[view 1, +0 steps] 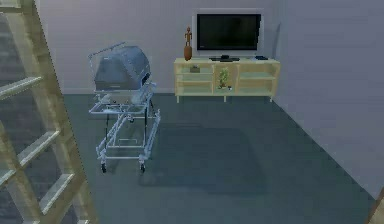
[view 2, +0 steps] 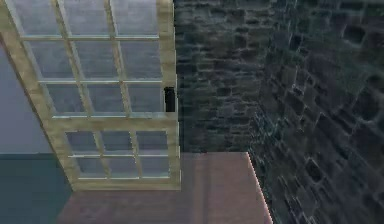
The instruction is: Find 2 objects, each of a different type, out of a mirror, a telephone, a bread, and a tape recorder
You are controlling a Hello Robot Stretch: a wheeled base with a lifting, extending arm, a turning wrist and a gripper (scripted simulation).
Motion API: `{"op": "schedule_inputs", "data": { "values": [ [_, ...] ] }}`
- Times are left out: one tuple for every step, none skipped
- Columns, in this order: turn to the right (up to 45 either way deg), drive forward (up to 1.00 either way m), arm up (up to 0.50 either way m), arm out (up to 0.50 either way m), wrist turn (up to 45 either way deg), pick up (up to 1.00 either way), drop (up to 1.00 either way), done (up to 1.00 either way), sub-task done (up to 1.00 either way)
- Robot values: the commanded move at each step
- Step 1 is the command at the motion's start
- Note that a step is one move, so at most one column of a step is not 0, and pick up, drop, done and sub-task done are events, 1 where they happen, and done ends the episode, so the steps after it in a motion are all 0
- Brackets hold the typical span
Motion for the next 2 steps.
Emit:
{"op": "schedule_inputs", "data": {
  "values": [
    [0.0,1.00,0.00,0.00,0.0,0.00,0.00,0.00,0.00],
    [0.0,1.00,0.00,0.00,0.0,0.00,0.00,0.00,0.00]
  ]
}}
